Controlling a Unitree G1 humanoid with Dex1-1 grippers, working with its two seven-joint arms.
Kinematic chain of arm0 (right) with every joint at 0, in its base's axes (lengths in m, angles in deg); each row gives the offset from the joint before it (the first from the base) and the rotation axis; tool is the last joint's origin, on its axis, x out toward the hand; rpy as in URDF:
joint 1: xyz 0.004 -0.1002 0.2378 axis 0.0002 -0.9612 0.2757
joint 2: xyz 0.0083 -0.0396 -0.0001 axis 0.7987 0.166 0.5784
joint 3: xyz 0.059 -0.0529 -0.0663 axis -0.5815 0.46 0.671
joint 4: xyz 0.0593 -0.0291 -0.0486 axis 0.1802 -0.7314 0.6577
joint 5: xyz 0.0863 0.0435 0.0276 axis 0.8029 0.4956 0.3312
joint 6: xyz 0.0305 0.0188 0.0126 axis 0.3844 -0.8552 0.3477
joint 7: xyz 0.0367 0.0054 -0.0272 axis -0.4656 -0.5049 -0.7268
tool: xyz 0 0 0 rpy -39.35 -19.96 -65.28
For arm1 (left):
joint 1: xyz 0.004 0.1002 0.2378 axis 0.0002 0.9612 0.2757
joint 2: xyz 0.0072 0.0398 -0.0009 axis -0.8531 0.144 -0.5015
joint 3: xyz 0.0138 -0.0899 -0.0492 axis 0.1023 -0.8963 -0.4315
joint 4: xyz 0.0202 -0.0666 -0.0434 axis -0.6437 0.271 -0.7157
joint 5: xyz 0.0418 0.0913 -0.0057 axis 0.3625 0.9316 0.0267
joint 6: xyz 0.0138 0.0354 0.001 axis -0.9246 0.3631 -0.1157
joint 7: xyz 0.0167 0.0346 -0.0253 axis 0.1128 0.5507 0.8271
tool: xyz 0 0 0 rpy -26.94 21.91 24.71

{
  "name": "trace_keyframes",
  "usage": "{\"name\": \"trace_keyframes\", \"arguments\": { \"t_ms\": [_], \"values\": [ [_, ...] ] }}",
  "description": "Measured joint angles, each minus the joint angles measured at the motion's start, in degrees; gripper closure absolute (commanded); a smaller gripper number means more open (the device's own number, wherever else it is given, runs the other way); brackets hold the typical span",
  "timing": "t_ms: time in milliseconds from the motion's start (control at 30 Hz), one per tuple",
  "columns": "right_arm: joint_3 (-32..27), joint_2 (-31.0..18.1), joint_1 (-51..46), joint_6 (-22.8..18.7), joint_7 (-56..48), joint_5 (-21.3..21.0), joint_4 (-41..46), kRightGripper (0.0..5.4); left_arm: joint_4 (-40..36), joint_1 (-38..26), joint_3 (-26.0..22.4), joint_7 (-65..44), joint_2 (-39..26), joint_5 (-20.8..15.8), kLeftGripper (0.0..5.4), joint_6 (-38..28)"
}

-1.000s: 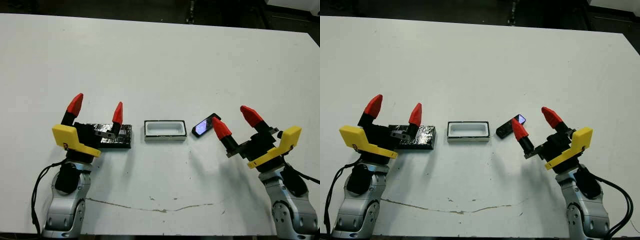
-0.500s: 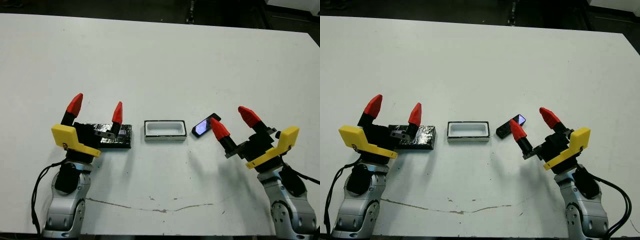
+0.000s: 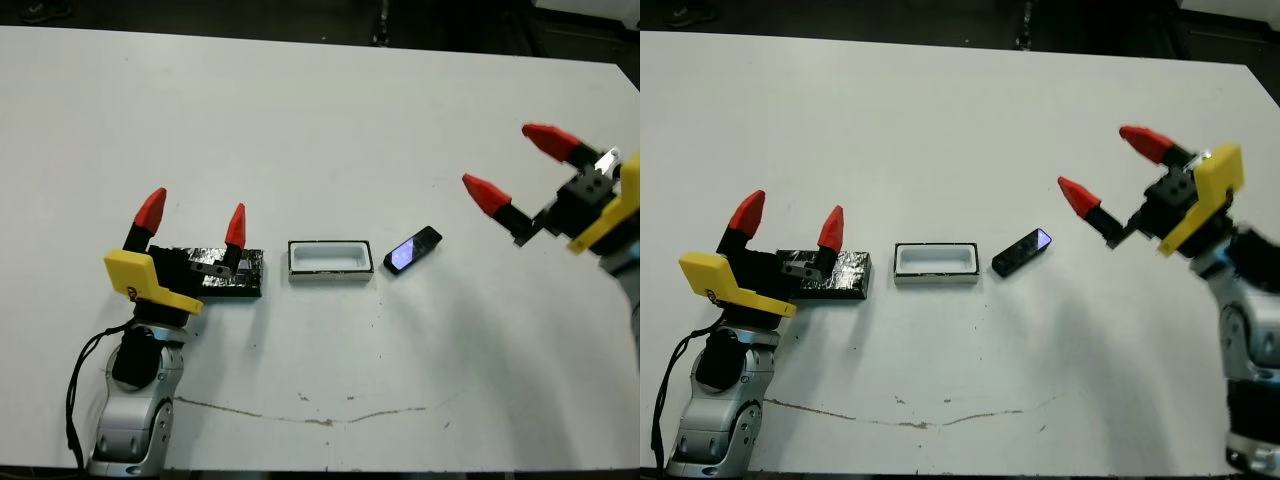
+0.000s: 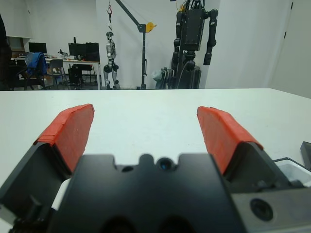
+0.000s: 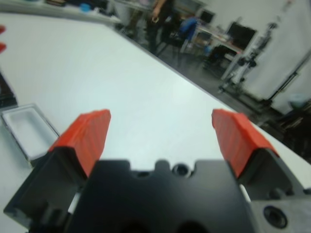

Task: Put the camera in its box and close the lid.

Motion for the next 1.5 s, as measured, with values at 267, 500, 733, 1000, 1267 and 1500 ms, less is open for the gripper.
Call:
{"name": "trace_keyframes", "arguments": {
  "t_ms": [267, 500, 733, 1000, 1267, 1500],
  "values": [
    [9.5, -2.7, 16.4, 0.7, -13.0, -7.0, -12.8, 0.02, 0.1, 0.2, 0.2, 0.1, 0.8, 0.4, 0.01, -0.4],
    [18.0, -2.7, 21.5, 5.4, -18.3, -16.3, -15.9, 0.02, 0.1, 0.3, 0.0, 0.0, 0.8, 0.3, 0.01, -0.4],
    [24.3, -0.6, 28.3, 10.7, -26.8, -21.2, -26.1, 0.02, 0.1, 0.3, 0.1, 0.2, 0.9, 0.6, 0.01, -0.3],
    [30.9, 1.1, 31.4, 11.9, -31.1, -29.2, -28.0, 0.02, 0.1, 0.3, 0.1, 0.7, 0.9, 0.9, 0.01, -0.3],
    [33.2, 3.7, 31.8, 17.4, -32.1, -31.6, -31.4, 0.02, 0.1, 0.2, 0.2, 0.8, 0.9, 1.0, 0.01, -0.3],
    [36.1, 5.2, 32.6, 17.5, -32.4, -36.4, -33.0, 0.02, 0.1, 0.2, 0.2, 0.8, 0.9, 1.0, 0.01, -0.3]
  ]
}}
